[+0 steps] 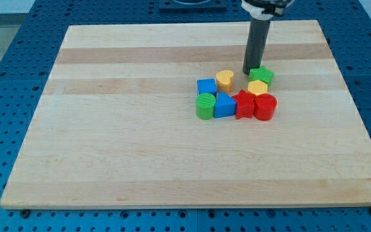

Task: Push the green star into the hexagon

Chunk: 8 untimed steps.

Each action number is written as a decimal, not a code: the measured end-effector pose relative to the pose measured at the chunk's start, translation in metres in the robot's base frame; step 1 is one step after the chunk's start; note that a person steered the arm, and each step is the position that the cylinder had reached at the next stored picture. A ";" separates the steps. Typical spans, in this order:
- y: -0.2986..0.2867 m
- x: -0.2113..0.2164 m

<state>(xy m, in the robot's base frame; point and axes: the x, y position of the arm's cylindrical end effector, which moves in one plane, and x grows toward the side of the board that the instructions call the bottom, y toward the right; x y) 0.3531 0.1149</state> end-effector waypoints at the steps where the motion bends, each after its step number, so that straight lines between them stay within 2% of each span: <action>1: 0.001 0.000; 4: -0.005 -0.004; 8: -0.010 0.043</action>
